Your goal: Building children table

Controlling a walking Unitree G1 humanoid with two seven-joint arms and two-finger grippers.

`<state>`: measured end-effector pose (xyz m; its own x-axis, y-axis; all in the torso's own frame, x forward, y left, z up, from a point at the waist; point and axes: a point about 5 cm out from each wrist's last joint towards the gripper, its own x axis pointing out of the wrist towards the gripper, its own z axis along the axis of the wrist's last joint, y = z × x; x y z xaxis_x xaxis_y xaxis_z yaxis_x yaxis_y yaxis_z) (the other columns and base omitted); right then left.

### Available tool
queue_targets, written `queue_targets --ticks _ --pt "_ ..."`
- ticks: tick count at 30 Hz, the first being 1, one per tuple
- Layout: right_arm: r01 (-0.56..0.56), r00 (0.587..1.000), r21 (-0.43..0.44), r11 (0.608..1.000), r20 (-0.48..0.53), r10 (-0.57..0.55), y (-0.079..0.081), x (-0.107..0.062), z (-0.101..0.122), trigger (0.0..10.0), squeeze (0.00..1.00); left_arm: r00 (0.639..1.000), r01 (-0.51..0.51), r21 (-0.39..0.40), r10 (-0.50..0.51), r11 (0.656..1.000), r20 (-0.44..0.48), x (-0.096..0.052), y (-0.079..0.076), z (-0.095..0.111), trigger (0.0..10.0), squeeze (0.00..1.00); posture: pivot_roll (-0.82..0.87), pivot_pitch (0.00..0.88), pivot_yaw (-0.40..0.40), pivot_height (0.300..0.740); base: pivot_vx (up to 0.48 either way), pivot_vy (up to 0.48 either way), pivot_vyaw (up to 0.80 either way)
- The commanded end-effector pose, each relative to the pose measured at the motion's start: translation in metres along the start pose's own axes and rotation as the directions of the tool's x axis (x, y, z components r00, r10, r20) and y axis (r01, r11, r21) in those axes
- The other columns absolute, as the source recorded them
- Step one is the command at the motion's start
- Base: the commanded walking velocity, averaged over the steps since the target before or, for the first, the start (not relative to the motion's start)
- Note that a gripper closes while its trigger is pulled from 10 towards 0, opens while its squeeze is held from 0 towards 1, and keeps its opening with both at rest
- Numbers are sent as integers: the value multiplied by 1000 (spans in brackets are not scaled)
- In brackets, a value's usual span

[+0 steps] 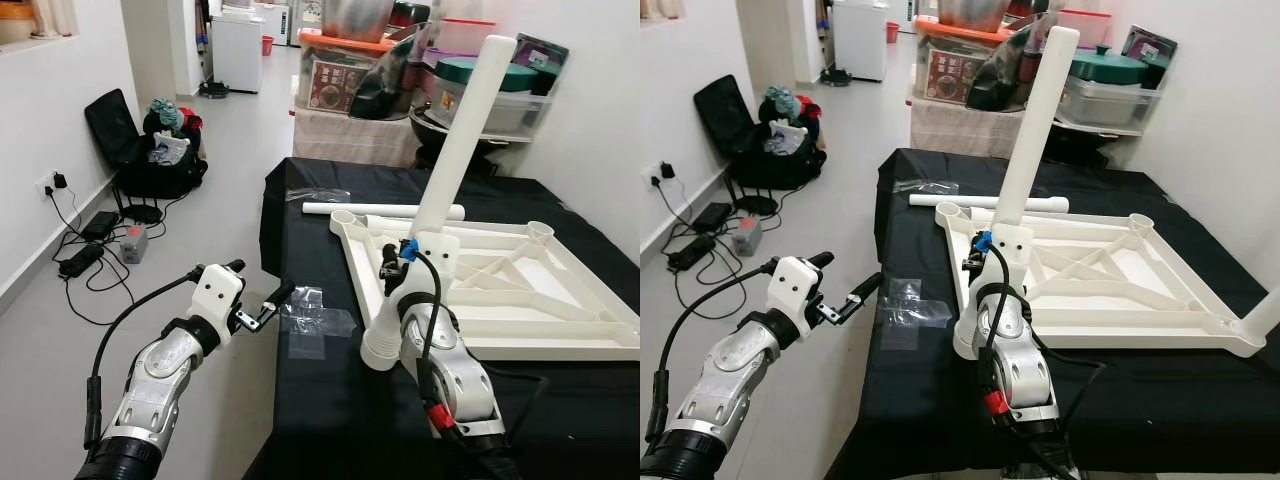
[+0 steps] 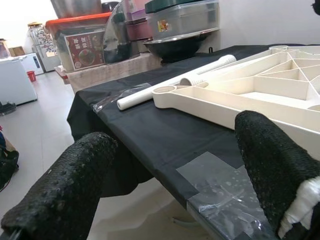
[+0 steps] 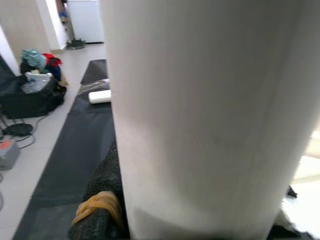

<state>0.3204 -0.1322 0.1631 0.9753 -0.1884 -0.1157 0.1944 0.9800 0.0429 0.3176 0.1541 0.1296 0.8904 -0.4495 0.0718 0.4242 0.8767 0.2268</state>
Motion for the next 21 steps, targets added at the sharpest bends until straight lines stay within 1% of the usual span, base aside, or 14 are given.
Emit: queue_targets --ticks 1,3,5,9,11,12,13,17,18,21 --pt "167 957 -86 982 -226 -183 -37 -2 -50 10000 0 1000 14 10 -14 1000 -9 1 0 -2 10000 0 35 0 -74 740 0 0 0" --pt "174 957 -71 982 -222 -185 -37 -2 -50 10000 0 1000 14 10 -14 1000 -10 0 0 -2 10000 0 35 0 -74 740 0 0 0" --pt "205 958 -55 977 -192 -212 -41 -4 -45 10000 0 1000 16 11 -16 1000 -11 1 0 -2 10000 0 27 0 -70 740 0 0 0" --pt "215 958 -56 975 -183 -222 -42 -4 -44 10000 0 1000 17 10 -17 1000 -10 2 0 -2 10000 0 27 0 -70 740 0 0 0" --pt "234 956 -34 972 -176 -236 -44 -7 -44 10000 0 1000 20 9 -20 1000 -9 4 -1 -1 10000 0 25 0 -69 740 0 0 0" --pt "234 956 -34 972 -176 -236 -44 -7 -44 10000 0 1000 20 9 -20 1000 -9 4 -1 -1 10000 0 25 0 -69 740 0 0 0" --pt "236 957 -4 972 -174 -233 -45 -8 -44 10000 0 1000 20 9 -20 1000 -9 3 -1 -1 10000 0 26 0 -67 740 0 0 0" --pt "236 957 -4 972 -174 -233 -45 -8 -44 10000 0 1000 20 9 -20 1000 -9 3 -1 -1 10000 0 26 0 -67 740 0 0 0" --pt "237 959 25 971 -168 -230 -46 -9 -44 10000 0 1000 20 9 -20 1000 -10 3 -1 -2 10000 0 25 0 -67 740 0 0 0" --pt "229 965 42 973 -141 -221 -46 -10 -40 10000 0 1000 20 11 -20 1000 -12 3 0 -2 10000 0 22 0 -64 740 0 0 0"
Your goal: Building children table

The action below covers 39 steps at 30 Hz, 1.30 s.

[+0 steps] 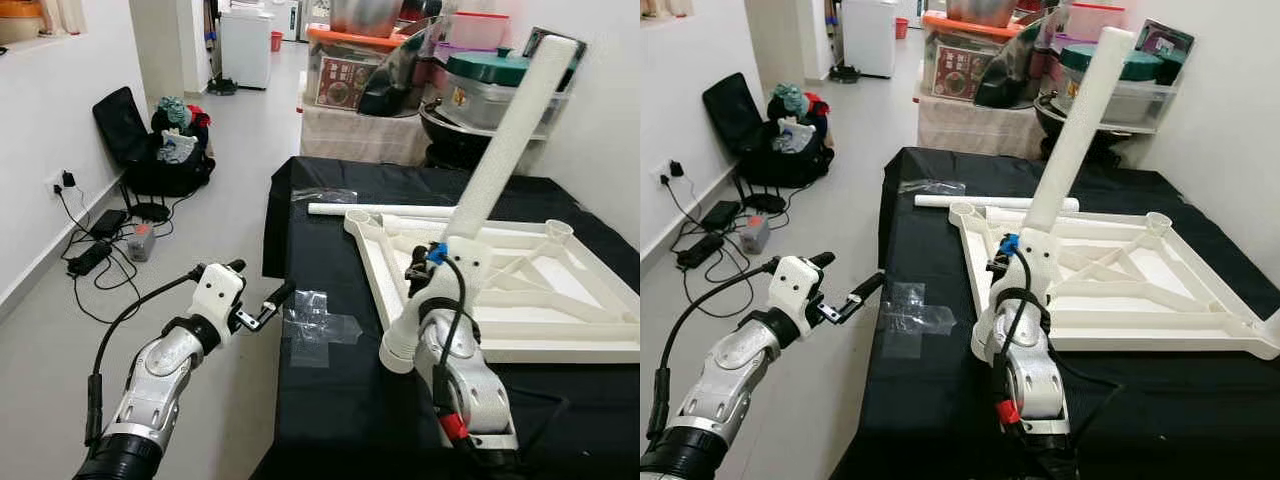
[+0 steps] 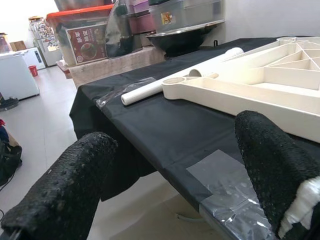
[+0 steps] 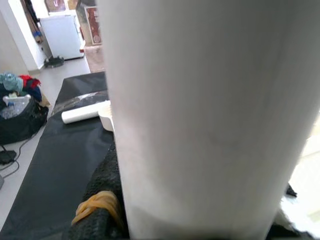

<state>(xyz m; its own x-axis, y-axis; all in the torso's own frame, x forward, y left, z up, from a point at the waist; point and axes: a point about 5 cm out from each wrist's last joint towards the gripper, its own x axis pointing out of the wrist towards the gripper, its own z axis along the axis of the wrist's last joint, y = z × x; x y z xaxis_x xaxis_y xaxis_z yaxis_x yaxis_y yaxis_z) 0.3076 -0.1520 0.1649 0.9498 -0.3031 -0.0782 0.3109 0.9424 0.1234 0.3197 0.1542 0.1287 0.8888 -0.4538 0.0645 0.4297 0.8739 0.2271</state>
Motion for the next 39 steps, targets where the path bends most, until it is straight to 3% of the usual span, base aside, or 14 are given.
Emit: queue_targets --ticks 1,15,26,31,39 --pt "116 977 -57 992 -171 -124 -28 0 -39 10000 0 1000 14 11 -14 1000 -6 1 -1 -1 10000 0 22 0 -64 740 0 0 0" --pt "-4 997 -25 1000 -73 3 -23 -6 -31 10000 0 1000 15 11 -15 1000 -7 1 -1 -2 10000 0 24 0 -63 740 0 0 0" --pt "-30 997 -32 999 -71 28 -22 -6 -31 10000 0 1000 16 12 -16 1000 -9 1 -1 -2 10000 0 24 0 -64 740 0 0 0" --pt "-142 985 -74 987 -110 133 -12 -7 -37 10000 0 1000 12 8 -12 1000 -13 1 -2 -4 10000 0 26 0 -74 740 0 0 0" --pt "-185 974 -86 979 -146 171 -10 -8 -43 10000 0 1000 9 4 -9 1000 -15 0 -3 -5 10000 0 28 0 -78 740 0 0 0"
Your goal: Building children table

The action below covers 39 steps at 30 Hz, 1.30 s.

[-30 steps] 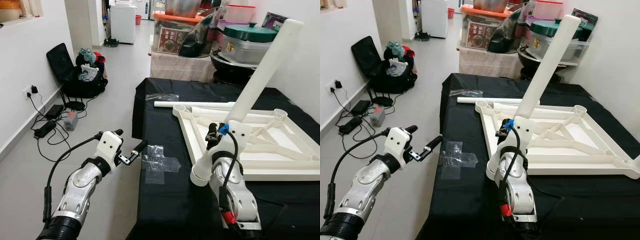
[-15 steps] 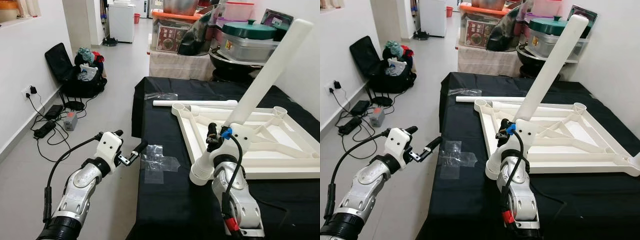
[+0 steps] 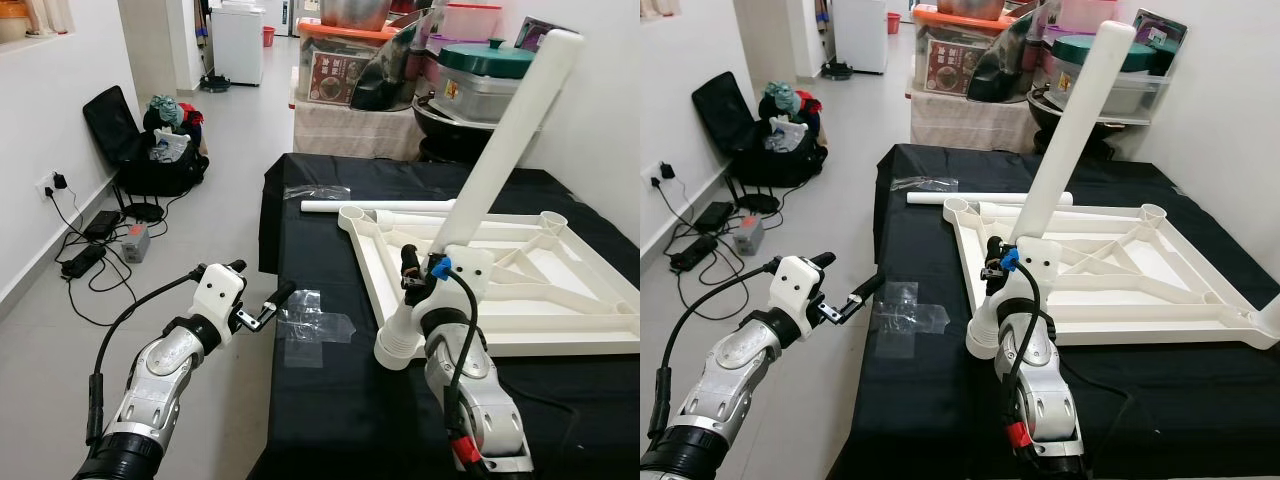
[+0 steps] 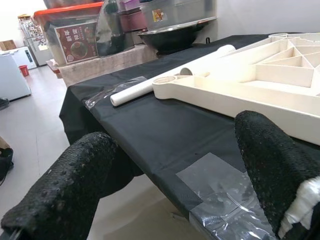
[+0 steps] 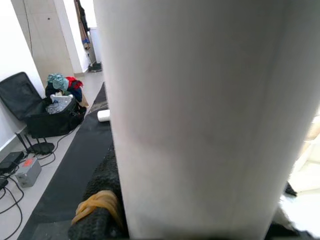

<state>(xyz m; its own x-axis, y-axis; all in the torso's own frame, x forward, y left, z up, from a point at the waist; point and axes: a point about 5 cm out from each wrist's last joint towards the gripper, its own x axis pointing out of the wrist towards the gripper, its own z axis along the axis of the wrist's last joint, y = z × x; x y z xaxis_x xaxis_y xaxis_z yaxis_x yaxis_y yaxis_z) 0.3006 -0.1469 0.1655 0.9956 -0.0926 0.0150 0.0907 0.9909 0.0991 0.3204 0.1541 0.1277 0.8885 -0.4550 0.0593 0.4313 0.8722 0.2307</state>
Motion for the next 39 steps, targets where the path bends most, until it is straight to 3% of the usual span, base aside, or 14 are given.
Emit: queue_targets --ticks 1,23,39 --pt "33 976 -49 998 -211 -43 -11 -5 -43 10000 0 1000 7 0 -7 1000 -11 -1 -3 -4 10000 0 28 0 -78 740 0 0 0" --pt "16 976 -35 999 -215 -23 -11 -7 -46 10000 0 1000 13 6 -13 1000 -21 -2 -2 -5 10000 0 34 0 -73 740 0 0 0" --pt "121 966 -84 989 -220 -137 -19 -5 -47 10000 0 1000 15 12 -14 1000 -17 -1 -1 -4 10000 0 38 0 -73 740 0 0 0"
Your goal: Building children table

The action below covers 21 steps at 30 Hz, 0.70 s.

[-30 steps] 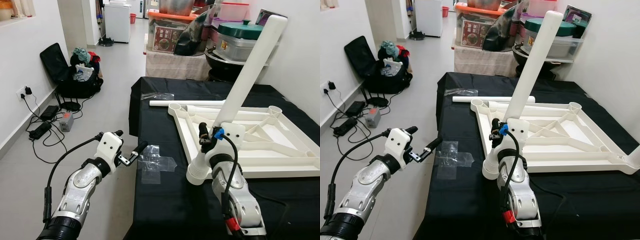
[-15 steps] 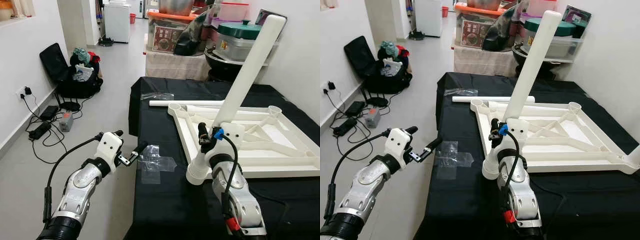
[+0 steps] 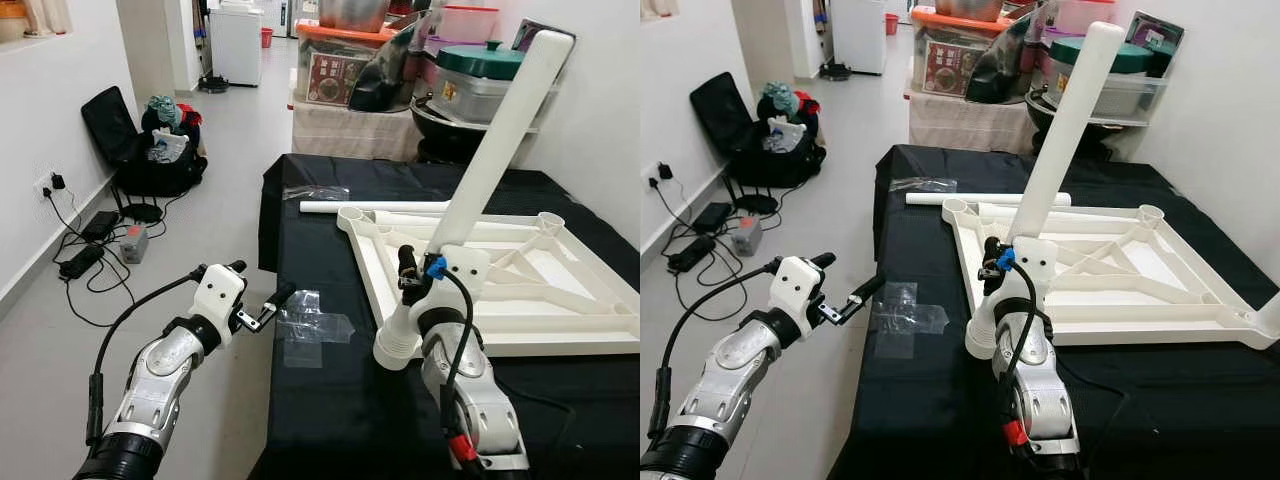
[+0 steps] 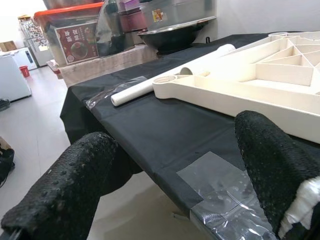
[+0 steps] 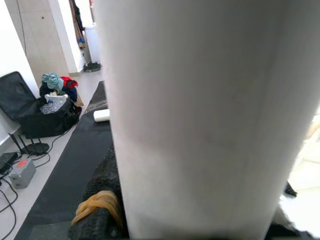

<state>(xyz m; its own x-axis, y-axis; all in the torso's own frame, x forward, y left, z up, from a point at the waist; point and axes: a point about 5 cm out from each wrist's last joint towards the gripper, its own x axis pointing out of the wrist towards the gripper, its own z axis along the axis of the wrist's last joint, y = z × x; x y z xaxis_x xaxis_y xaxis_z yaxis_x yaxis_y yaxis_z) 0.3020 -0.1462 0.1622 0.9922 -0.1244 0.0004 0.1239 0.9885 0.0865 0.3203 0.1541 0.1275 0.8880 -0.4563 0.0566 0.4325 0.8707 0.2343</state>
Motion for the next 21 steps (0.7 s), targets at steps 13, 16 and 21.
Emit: queue_targets --ticks 13,16,21 --pt "160 948 -145 976 -252 -193 -23 -3 -48 10000 0 1000 6 10 -6 1000 -14 -2 0 -3 10000 0 44 0 -79 740 0 0 0" --pt "174 944 -148 974 -257 -208 -24 -3 -48 10000 0 1000 6 9 -6 1000 -16 -2 0 -4 10000 0 42 0 -78 740 0 0 0" --pt "205 933 -128 970 -273 -233 -26 -3 -50 10000 0 1000 8 8 -8 1000 -17 -1 0 -4 10000 0 39 0 -73 740 0 0 0"
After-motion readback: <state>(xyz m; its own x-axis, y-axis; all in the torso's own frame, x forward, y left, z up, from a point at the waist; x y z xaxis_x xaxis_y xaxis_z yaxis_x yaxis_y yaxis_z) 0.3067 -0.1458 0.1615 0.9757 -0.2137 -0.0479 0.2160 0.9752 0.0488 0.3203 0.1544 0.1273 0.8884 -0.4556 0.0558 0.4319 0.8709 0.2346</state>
